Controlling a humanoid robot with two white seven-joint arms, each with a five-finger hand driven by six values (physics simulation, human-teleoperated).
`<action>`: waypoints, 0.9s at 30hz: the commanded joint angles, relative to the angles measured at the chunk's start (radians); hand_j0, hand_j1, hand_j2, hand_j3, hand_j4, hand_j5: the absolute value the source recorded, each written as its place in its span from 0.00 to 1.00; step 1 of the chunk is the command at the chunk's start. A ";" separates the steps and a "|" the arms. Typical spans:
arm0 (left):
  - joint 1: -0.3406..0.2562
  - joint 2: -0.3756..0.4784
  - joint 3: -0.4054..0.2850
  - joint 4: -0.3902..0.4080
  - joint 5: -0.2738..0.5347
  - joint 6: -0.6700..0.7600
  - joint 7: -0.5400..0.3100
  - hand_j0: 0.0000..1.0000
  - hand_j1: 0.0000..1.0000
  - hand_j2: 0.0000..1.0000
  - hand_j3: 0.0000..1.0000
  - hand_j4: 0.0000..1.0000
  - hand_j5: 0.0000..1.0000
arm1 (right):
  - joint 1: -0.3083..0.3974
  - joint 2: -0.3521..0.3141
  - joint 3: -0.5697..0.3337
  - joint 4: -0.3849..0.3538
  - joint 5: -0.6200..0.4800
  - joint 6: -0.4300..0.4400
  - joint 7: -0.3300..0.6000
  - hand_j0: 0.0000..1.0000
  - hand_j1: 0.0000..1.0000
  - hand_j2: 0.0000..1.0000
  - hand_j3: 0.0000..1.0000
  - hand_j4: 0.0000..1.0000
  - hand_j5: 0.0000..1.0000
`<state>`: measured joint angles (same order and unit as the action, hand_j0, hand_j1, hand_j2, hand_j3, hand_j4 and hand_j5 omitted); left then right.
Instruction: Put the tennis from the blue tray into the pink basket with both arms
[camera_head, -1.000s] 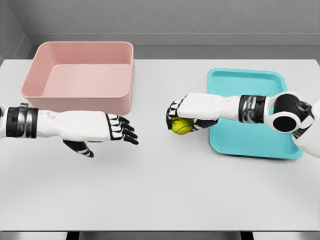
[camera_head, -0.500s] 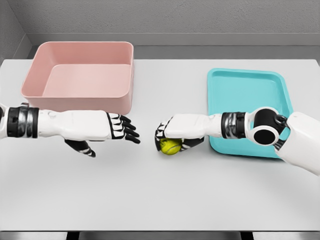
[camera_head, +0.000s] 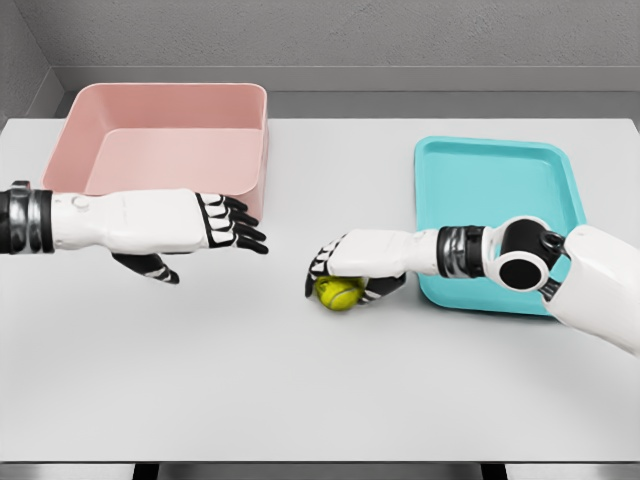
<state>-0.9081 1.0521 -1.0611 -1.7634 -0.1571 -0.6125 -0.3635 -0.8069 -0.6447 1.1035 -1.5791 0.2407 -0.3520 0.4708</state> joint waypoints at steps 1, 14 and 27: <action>-0.002 -0.003 0.007 -0.001 0.010 0.002 0.005 1.00 1.00 1.00 1.00 1.00 1.00 | 0.000 0.005 -0.001 -0.001 -0.004 0.004 -0.001 0.87 0.87 0.87 0.87 0.87 0.87; 0.028 -0.032 0.009 -0.001 0.016 0.002 0.179 1.00 1.00 1.00 1.00 1.00 1.00 | -0.025 -0.092 -0.100 -0.004 -0.006 -0.013 -0.003 1.00 1.00 1.00 1.00 1.00 1.00; 0.009 -0.218 -0.066 -0.001 -0.030 0.002 -0.031 1.00 1.00 1.00 1.00 1.00 1.00 | 0.031 -0.323 -0.320 0.162 -0.004 -0.013 -0.101 1.00 1.00 1.00 1.00 1.00 1.00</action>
<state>-0.9035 0.8876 -1.1149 -1.7644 -0.1684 -0.6120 -0.3183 -0.7731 -0.9523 0.8166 -1.4596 0.2408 -0.3659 0.3894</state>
